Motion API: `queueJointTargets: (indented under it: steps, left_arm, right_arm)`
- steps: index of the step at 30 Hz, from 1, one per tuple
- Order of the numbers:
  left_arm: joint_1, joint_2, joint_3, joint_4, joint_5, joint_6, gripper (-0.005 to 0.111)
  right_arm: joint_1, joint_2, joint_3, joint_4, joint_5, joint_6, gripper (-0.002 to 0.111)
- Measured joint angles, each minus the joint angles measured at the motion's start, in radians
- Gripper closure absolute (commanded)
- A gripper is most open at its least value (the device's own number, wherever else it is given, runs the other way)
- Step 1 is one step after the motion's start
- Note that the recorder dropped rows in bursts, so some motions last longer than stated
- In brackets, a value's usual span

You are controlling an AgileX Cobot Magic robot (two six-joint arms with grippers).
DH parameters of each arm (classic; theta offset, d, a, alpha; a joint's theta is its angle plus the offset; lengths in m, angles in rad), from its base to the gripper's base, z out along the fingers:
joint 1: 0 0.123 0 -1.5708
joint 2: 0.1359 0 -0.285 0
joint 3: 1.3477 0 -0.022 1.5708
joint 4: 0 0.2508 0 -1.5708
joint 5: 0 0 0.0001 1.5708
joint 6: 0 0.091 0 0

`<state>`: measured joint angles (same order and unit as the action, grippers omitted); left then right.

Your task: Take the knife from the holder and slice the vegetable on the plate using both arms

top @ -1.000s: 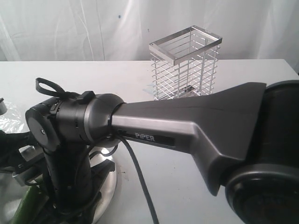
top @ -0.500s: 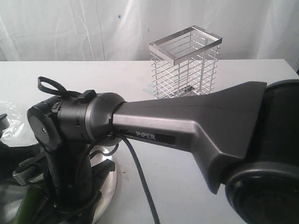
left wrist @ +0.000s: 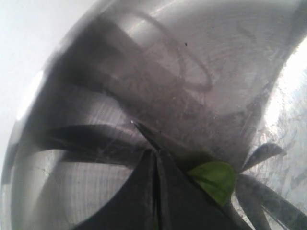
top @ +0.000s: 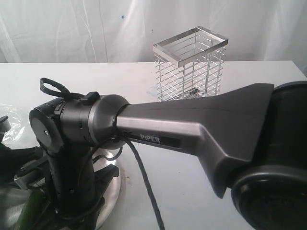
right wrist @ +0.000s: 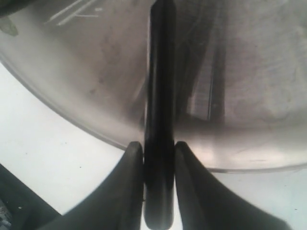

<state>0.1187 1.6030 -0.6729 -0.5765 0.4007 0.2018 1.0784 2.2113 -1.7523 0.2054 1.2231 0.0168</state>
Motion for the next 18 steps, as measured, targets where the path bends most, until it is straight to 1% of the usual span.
queueJointTargets:
  steps: [11,16,18]
  left_arm:
    - [0.000,0.004,0.000,-0.021,0.000,0.000,0.106]
    - [0.000,0.010,0.000,-0.036,0.020,0.000,0.106]
    - [0.000,0.013,0.000,-0.036,0.020,0.000,0.106]
  right_arm:
    - [-0.002,-0.005,0.002,0.002,0.006,0.002,0.108]
    - [-0.002,-0.057,0.117,0.000,-0.035,0.000,0.108]
    - [-0.002,-0.082,0.145,-0.021,-0.020,-0.002,0.108]
